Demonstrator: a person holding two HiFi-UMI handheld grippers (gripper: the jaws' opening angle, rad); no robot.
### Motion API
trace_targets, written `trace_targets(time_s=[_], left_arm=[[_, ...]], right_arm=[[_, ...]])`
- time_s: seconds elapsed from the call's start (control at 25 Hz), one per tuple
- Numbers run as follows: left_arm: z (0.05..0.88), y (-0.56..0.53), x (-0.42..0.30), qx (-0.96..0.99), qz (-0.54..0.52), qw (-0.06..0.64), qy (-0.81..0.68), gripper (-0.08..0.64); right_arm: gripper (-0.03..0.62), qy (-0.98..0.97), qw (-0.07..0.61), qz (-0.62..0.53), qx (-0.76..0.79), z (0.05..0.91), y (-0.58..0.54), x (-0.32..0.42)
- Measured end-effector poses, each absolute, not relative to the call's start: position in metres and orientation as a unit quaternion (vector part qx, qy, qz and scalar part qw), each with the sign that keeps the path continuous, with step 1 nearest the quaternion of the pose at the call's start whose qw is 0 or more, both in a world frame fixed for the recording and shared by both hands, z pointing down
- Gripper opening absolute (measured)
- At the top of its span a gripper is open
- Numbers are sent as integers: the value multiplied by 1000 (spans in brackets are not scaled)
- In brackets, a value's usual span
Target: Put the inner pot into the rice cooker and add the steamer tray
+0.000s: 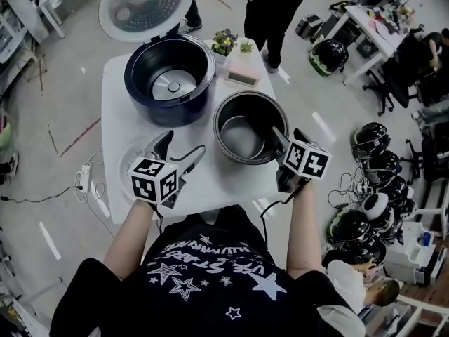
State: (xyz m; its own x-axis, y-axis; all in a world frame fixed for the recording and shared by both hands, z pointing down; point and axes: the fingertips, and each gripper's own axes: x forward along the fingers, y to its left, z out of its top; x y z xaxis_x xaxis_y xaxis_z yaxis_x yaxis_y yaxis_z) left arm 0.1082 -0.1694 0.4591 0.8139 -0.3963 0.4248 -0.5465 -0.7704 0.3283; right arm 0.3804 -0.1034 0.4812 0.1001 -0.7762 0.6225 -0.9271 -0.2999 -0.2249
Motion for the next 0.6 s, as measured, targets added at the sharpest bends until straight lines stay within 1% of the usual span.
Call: trace_targets(time_s=[0.2, 0.6], left_arm=[[458, -173, 114, 911, 167, 231, -298, 413], [459, -176, 127, 888, 165, 240, -356, 413]], right_arm=[[339, -602, 148, 363, 695, 502, -124, 393], [263, -641, 203, 391, 628, 529, -159, 405]])
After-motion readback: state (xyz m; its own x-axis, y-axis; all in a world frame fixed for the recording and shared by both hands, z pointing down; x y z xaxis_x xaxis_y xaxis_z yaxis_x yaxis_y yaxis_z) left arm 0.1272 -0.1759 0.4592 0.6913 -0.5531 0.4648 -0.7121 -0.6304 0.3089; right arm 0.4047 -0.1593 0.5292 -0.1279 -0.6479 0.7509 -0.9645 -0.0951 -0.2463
